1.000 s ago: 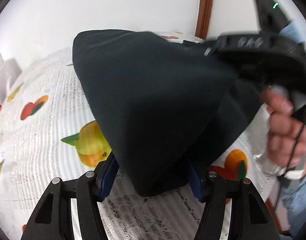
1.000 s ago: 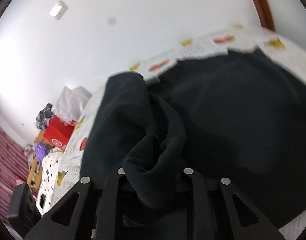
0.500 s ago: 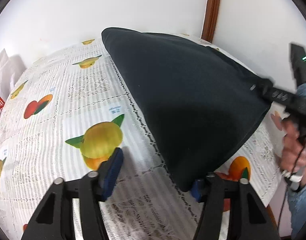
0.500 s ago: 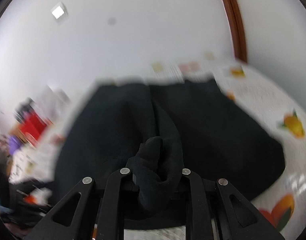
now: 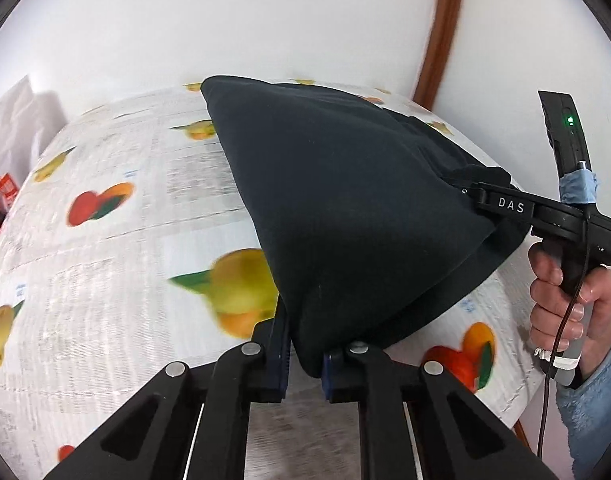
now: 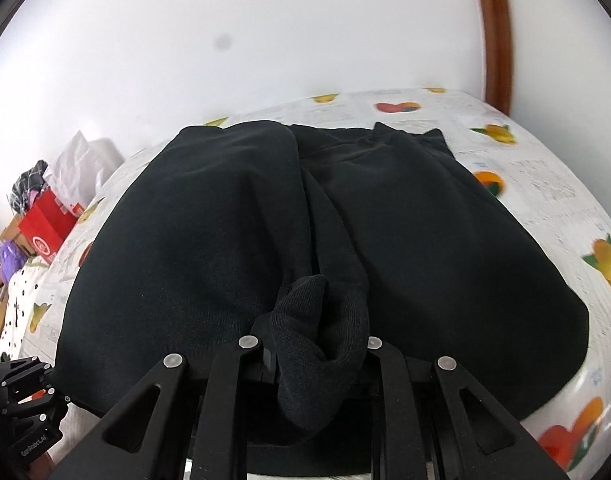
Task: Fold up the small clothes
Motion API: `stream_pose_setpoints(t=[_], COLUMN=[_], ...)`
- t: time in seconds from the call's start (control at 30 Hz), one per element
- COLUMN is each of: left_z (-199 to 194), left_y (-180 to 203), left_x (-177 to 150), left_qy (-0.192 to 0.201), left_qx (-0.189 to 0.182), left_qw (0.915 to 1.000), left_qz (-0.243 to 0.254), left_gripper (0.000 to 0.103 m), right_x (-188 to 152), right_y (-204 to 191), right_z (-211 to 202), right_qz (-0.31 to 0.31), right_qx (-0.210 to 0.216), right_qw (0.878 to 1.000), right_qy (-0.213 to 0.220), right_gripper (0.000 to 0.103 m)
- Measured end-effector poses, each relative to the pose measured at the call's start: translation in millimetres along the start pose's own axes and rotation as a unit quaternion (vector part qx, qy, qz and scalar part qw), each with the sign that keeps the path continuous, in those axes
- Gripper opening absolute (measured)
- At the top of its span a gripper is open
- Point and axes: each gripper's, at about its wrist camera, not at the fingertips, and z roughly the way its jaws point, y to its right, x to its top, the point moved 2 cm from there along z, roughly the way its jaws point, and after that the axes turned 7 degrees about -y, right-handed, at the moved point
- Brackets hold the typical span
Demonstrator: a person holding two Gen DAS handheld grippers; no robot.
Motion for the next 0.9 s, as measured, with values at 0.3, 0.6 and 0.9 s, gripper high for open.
stream_pose_setpoints(t=[0.3, 0.6, 0.9], left_z=[-13, 7, 27], left_y=[-80, -90, -56], left_x=[-19, -15, -3], left_qy=[0.003, -0.012, -0.01], left_qx=[0.018, -0.012, 0.049], left_qw=[0.9971, 0.9951, 0.9969], left_qz=[-0.074, -0.098, -0.06], left_gripper=[0.011, 0.028, 0.053], right_x=[12, 12, 11], right_y=[-88, -121, -116], right_z=[29, 45, 48], right_qz=[-0.058, -0.077, -0.062], right_qx=[0.035, 0.033, 0.053], right_qw=[0.997, 0.996, 0.996], right_qy=[-0.024, -0.022, -0.021], right_gripper=[0.017, 0.017, 0.018])
